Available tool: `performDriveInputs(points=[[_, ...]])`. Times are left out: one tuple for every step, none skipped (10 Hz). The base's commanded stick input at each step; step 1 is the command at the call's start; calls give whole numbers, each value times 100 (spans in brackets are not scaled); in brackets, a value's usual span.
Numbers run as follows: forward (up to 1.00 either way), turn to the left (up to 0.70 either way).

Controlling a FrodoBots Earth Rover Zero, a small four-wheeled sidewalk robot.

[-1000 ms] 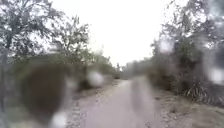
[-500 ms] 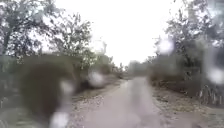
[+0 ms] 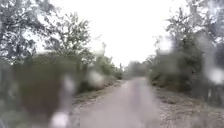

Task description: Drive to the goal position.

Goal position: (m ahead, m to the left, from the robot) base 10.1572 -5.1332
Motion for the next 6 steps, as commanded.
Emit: performDriveInputs(points=[[45, 0], [45, 0], [45, 0], [45, 0], [45, 0], [45, 0]])
